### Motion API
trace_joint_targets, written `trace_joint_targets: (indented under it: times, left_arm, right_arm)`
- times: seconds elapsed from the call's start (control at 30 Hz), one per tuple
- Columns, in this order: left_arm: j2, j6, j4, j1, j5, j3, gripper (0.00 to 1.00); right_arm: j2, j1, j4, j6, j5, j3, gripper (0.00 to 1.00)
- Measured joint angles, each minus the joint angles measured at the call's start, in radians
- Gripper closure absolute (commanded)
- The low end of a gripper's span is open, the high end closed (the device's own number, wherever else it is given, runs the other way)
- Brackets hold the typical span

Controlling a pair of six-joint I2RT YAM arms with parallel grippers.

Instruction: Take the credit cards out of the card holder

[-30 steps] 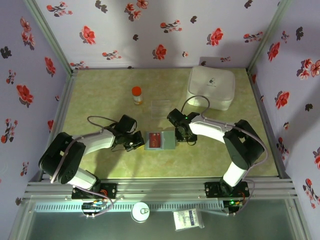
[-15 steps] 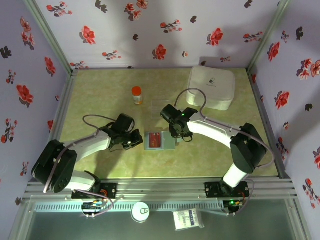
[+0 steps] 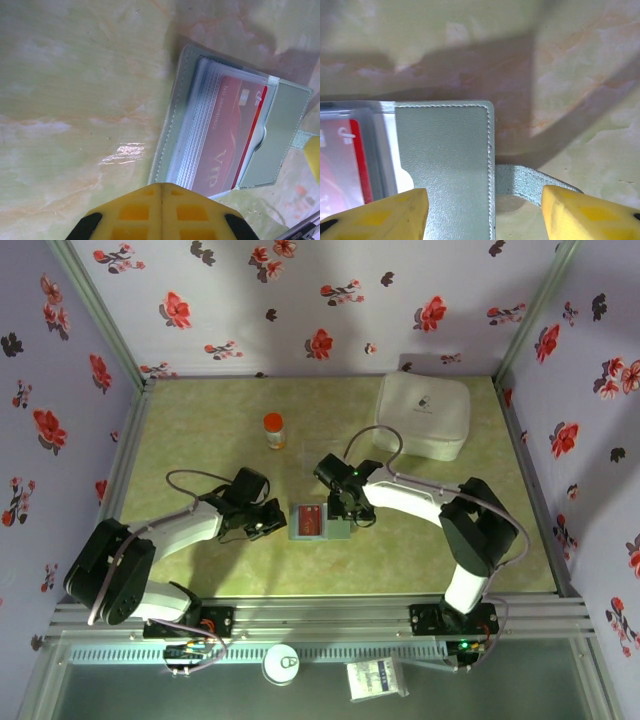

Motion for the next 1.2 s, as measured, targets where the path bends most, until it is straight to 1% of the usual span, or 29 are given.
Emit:
trace_joint_targets:
  times: [0.33, 0.53, 0.83, 1.03, 1.2]
  left_arm:
    - [0.009, 0.000, 0.001, 0.000, 0.000, 0.000, 0.97]
    - [0.011, 0.000, 0.002, 0.000, 0.000, 0.000, 0.97]
    - [0.015, 0.000, 0.016, 0.003, 0.000, 0.000, 0.97]
    - [0.015, 0.000, 0.014, 0.011, 0.000, 0.001, 0.94]
    - [0.016, 0.000, 0.015, 0.014, 0.002, 0.023, 0.95]
  right_arm:
    - [0.076, 0.000, 0.037, 0.002, -0.004, -0.026, 0.33]
    - [0.079, -0.003, 0.056, 0.002, -0.015, -0.034, 0.34]
    - [0.059, -0.013, 0.085, 0.002, -0.026, -0.061, 0.34]
    - [0.044, -0.013, 0.072, -0.006, -0.022, -0.060, 0.36]
    - [-0.002, -0.013, 0.047, -0.028, -0.014, -0.048, 0.36]
